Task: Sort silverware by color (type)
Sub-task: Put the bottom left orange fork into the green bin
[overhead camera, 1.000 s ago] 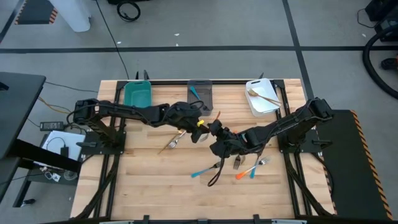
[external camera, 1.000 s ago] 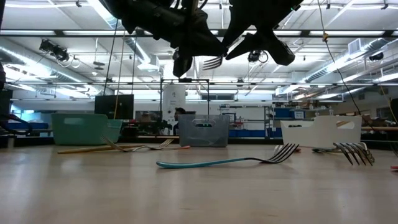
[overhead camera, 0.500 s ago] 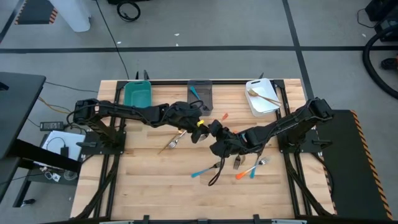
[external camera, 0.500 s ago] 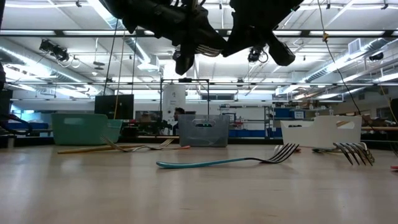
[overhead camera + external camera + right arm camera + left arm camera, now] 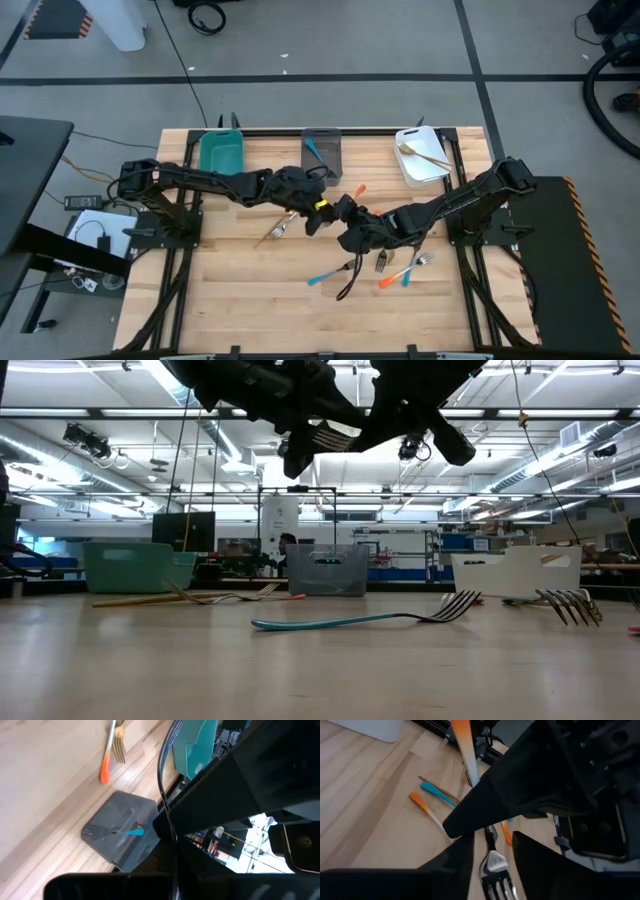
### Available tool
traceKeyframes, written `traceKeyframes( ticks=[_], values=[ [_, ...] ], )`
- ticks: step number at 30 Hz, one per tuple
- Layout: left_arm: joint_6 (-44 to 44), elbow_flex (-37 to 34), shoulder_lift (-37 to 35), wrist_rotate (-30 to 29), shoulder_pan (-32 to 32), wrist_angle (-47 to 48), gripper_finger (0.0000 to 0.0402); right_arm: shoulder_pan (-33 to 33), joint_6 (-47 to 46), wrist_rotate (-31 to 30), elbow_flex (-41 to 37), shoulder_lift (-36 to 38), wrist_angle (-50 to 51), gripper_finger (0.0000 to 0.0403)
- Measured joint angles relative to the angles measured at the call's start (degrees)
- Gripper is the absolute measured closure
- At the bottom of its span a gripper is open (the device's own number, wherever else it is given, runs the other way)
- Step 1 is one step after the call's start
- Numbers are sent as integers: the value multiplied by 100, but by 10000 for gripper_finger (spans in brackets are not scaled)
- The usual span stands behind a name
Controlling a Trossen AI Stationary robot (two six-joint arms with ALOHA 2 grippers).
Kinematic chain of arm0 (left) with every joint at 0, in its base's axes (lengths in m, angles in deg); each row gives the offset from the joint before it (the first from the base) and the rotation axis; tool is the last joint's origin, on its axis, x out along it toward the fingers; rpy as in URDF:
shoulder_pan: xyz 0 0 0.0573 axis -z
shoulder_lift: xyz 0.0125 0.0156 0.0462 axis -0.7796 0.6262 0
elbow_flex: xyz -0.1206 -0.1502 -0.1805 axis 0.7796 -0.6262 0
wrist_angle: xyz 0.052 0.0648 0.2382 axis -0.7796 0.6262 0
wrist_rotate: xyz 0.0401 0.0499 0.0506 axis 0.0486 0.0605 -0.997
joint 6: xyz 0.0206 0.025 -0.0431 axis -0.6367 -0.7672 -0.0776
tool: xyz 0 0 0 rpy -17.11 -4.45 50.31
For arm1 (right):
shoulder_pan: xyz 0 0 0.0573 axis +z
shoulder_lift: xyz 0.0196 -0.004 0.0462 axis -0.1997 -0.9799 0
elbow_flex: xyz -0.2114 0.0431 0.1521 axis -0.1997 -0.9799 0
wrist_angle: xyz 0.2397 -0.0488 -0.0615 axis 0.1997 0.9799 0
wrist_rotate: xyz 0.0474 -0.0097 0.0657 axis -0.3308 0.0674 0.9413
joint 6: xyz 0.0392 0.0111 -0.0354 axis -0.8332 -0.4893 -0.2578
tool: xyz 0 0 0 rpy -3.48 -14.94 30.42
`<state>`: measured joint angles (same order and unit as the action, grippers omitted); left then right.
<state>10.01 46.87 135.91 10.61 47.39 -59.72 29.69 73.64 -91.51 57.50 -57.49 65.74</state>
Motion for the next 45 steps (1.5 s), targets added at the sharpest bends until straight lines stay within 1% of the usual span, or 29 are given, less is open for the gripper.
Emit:
traceKeyframes(
  ticks=[5, 10, 14, 19, 26, 31, 35, 40, 45],
  values=[
    [-619, 0, 0, -2, 0, 194, 217, 2, -253, 151, 0, 0, 67, 395],
    [-1081, 0, 0, -109, -7, 498, 201, 11, -634, 355, 0, 0, 365, 395],
    [-1550, 0, -60, -587, 2, 650, 200, 8, -867, 383, 0, 0, 578, 395],
    [-2021, -24, -255, -1222, 120, 563, 200, 9, -1337, 446, 0, 0, 888, 395],
    [-2486, -39, -461, -1932, 472, 632, 200, 2, -1860, 507, 0, 0, 1280, 395],
    [-2875, -39, -483, -2519, 748, 656, 200, -43, -2317, 505, 0, 0, 1608, 395],
    [-2990, -39, -483, -2963, 905, 703, 200, -103, -2705, 510, 0, 0, 1960, 395],
    [-3062, -92, -483, -3179, 1079, 582, 200, -243, -3305, 892, 0, 0, 2377, 395],
    [-3131, -780, -481, -3394, 1340, -268, 200, -425, -4017, 1375, 0, 0, 2771, 395]
  ],
)
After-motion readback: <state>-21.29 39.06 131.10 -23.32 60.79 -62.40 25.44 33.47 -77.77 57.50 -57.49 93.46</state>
